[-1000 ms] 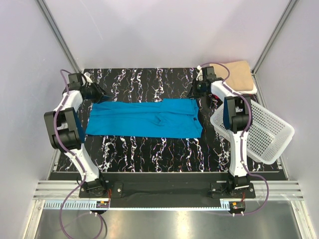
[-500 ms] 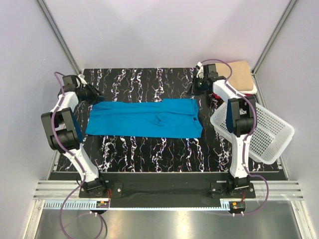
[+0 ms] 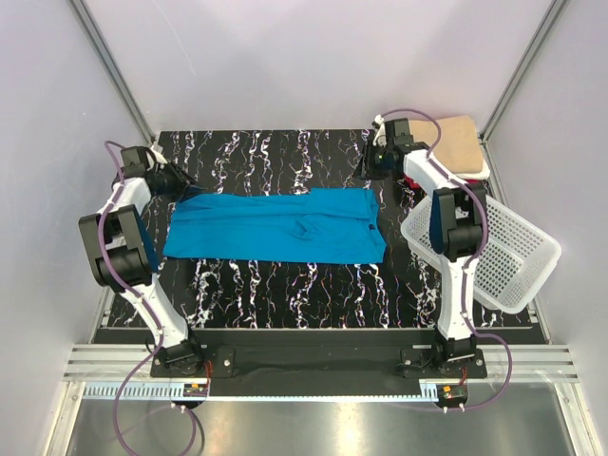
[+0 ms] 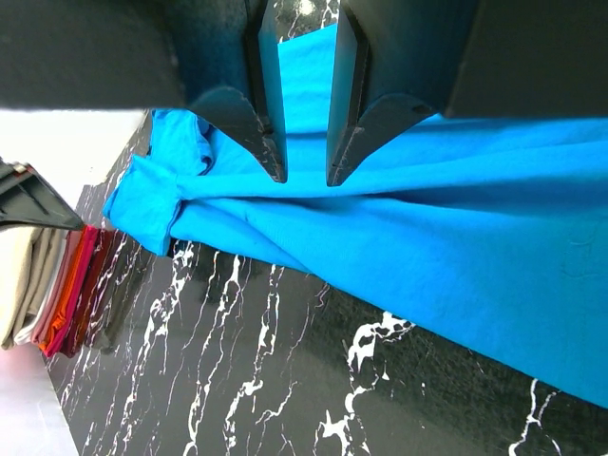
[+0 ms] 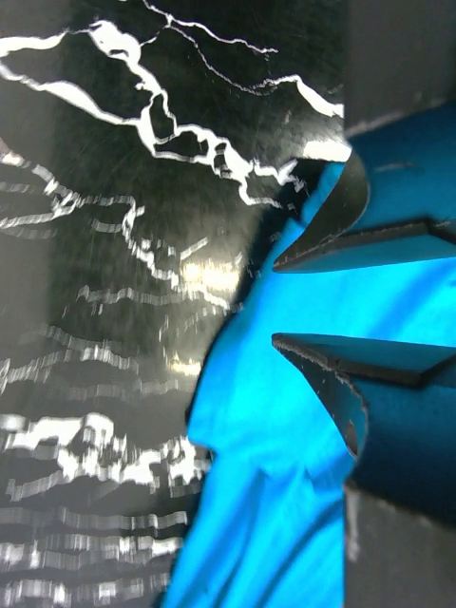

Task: Fold and stack the t-shirts
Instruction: Fold the tshirt

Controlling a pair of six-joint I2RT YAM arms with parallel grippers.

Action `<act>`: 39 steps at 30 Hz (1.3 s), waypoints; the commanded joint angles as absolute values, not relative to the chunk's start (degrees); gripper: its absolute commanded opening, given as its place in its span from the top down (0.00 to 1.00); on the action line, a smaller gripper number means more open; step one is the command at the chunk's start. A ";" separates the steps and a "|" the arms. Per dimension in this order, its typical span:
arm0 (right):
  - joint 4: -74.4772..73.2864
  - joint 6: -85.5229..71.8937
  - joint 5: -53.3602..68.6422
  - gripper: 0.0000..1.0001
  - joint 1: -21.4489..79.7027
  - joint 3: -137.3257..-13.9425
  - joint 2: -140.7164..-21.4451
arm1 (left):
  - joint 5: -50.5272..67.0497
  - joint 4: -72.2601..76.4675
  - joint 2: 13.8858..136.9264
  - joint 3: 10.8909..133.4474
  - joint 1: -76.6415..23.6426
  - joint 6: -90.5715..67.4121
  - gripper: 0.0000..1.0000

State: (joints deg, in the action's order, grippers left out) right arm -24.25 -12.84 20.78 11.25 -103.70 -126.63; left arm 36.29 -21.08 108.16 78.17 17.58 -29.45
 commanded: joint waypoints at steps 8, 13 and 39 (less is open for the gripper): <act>-31.82 -12.57 16.09 0.58 11.16 -110.57 -132.54 | 37.97 -19.16 107.40 78.84 18.63 -29.00 0.72; -32.08 -12.04 14.85 0.55 11.08 -110.13 -132.54 | 37.97 -19.25 107.40 79.01 19.34 -28.92 0.72; -32.69 -14.94 18.19 0.70 11.16 -111.09 -134.30 | 38.32 -19.42 107.14 78.40 19.86 -29.09 0.73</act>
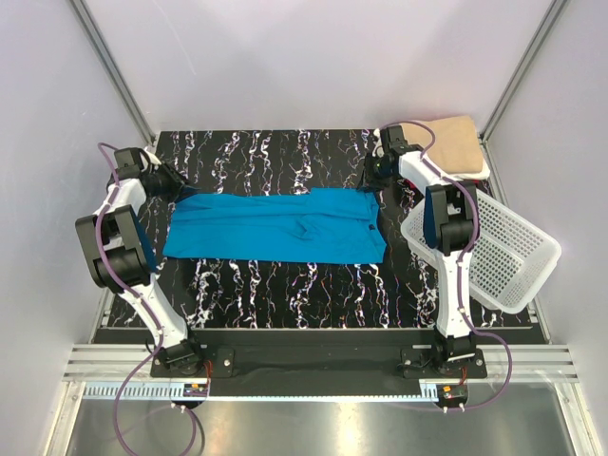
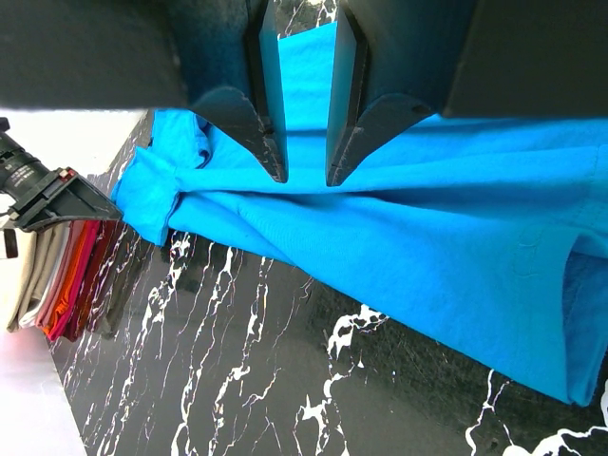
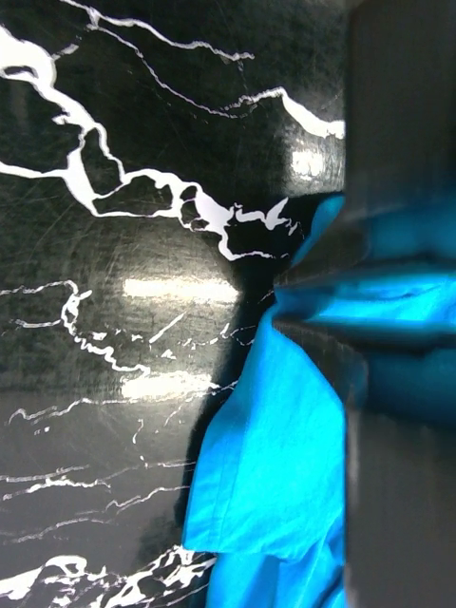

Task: Fold and stack the t-shirts
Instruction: Fold the tshirt

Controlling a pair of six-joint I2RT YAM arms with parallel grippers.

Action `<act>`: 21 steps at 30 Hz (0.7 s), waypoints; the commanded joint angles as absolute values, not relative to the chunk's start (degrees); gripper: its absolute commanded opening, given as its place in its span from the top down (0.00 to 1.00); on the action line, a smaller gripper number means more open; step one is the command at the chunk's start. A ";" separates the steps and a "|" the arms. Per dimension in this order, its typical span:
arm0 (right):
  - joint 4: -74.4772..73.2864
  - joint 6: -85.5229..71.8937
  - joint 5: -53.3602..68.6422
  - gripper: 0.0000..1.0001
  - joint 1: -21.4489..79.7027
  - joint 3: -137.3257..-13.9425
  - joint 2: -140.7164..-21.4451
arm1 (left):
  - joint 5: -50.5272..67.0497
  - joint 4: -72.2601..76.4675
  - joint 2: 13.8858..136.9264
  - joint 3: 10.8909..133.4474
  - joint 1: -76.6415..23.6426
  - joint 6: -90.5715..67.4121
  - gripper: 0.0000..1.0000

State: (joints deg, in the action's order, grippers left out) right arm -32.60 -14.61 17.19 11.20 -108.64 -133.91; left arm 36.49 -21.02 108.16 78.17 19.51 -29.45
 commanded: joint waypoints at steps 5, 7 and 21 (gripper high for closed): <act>-32.08 -14.06 18.55 0.99 11.16 -111.80 -133.51 | 38.32 -19.34 106.88 78.22 19.95 -29.18 0.73; -31.99 -13.71 17.76 0.99 11.16 -112.15 -132.63 | 38.15 -19.34 106.88 78.14 19.86 -29.09 0.73; -26.11 -12.66 19.95 1.00 11.25 -106.17 -125.77 | 38.41 -18.90 107.23 77.78 19.86 -29.36 0.74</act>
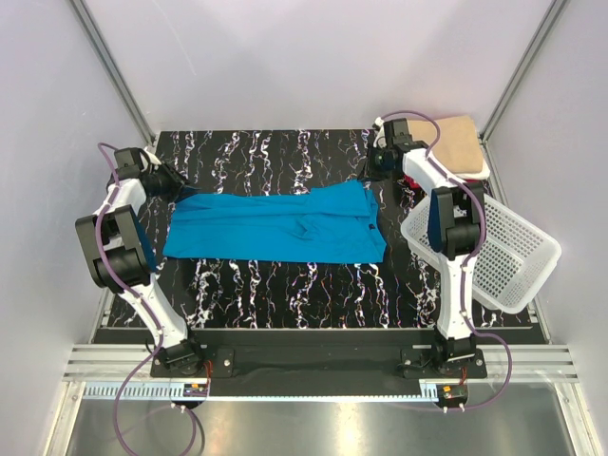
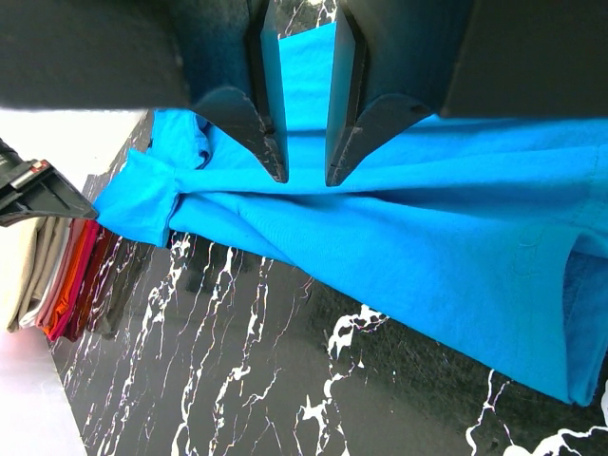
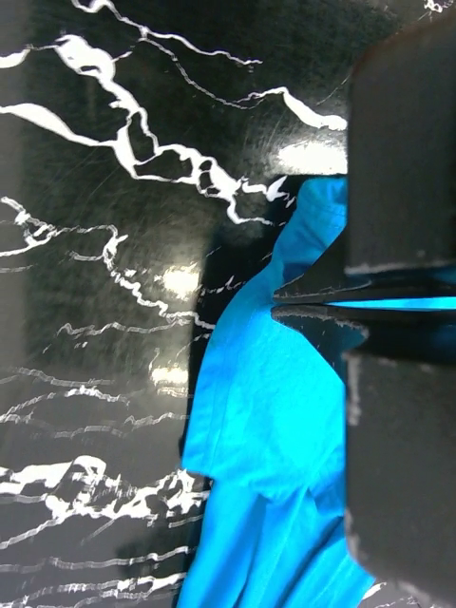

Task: Fold and stack the t-shirts
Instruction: Fold the tshirt

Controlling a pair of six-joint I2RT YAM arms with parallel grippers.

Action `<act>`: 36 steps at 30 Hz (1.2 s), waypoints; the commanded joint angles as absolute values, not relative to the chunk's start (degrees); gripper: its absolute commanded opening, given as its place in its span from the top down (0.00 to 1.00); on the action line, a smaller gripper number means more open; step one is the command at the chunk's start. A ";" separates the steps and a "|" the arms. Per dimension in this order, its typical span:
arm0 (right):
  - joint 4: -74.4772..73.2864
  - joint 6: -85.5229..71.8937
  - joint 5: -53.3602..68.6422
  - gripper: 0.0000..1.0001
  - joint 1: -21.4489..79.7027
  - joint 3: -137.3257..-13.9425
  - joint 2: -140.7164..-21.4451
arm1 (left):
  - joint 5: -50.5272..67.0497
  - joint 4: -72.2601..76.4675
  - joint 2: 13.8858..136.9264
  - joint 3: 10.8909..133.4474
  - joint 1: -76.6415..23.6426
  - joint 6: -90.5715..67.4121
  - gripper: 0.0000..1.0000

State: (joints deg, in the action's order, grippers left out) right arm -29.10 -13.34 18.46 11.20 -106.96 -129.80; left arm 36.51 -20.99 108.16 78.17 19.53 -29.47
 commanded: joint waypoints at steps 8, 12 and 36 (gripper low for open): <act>-25.31 -13.71 21.79 1.00 11.43 -103.11 -123.41 | 38.41 -18.90 107.05 77.87 19.95 -29.27 0.74; -23.91 -14.06 24.77 1.00 12.30 -97.22 -116.91 | 34.91 -21.34 106.44 78.31 21.00 -27.69 0.73; -13.10 -18.28 31.81 1.00 13.98 -72.24 -98.52 | 14.95 -27.16 113.55 82.44 24.35 -20.65 0.57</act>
State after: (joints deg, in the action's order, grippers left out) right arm -16.16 -17.78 29.82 13.61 -72.05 -101.19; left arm 15.81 -27.53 113.27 79.26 23.97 -21.39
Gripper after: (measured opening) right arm 0.011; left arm 0.428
